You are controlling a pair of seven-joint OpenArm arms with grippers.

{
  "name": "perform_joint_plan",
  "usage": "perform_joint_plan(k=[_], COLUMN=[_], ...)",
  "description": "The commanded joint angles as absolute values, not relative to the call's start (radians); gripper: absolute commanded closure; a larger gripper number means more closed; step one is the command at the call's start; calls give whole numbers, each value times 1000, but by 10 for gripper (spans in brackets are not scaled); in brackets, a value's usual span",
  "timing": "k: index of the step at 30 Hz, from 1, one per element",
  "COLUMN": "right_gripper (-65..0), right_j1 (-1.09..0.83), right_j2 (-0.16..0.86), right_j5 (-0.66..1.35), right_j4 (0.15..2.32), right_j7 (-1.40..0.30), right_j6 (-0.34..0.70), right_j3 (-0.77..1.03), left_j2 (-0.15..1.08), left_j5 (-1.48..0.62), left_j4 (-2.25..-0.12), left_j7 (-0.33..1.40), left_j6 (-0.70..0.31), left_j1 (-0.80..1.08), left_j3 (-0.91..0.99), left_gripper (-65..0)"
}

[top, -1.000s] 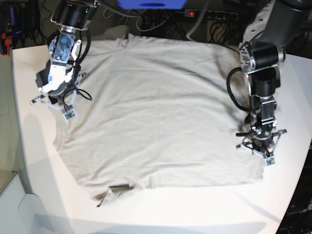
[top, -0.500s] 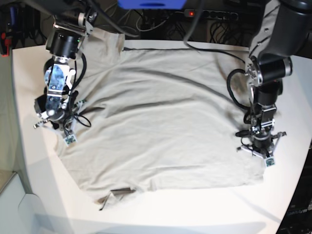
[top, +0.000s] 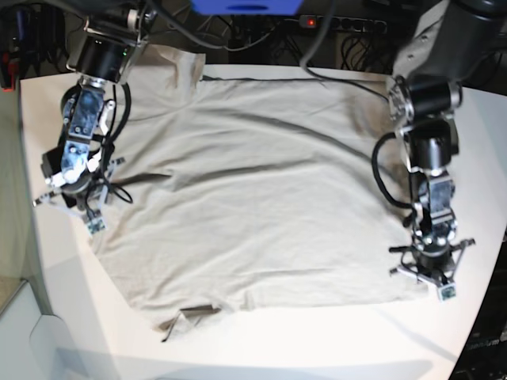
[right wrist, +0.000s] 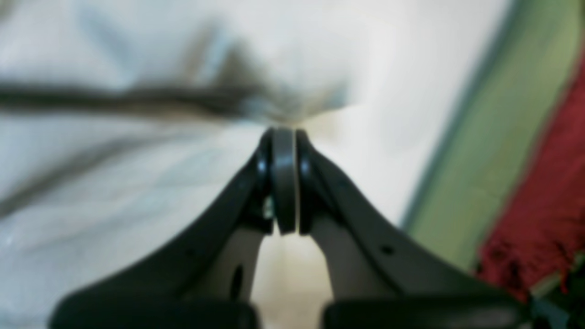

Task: Layout the t-shirt on the table in an organized manner, then fold the t-shirt properly
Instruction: 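Hold the shirt sides with both grippers and pull them apart, then drag the left gripper along the shirt side toward the shoulder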

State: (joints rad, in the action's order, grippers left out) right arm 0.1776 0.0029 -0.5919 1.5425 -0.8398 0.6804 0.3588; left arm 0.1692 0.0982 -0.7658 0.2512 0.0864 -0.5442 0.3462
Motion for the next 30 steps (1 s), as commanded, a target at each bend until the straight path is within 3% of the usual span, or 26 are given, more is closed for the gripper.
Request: perform_joint_plan(k=[1,7,13,21,30], right_gripper=[-2,-2,-2,-2,-2], right_j1=[193,163,163,171,170], right_j2=[8,7,7,7,7], right_j5=[-591,-591,-590,-590,-590], right_j4=[1573,1626,1624,1624,1624], right_j7=[-842,-862,-860,-862,-862], right_j6=[698,698,698,698,698], right_j3=[358,352,355,354,352], left_j2=[168,108,94,94,104], left_j5=[101,101,101,101,108], left_j4=[-854,-1340,-1586,-1569,-1330], left_j7=[266,567,725,727,664], left_j6=[96,96,96,97,96], left_j1=[-536,-291,-84,33,-16], left_j3=[346,348,348,414,507], left_gripper=[-16,-14,-14,-14,-14])
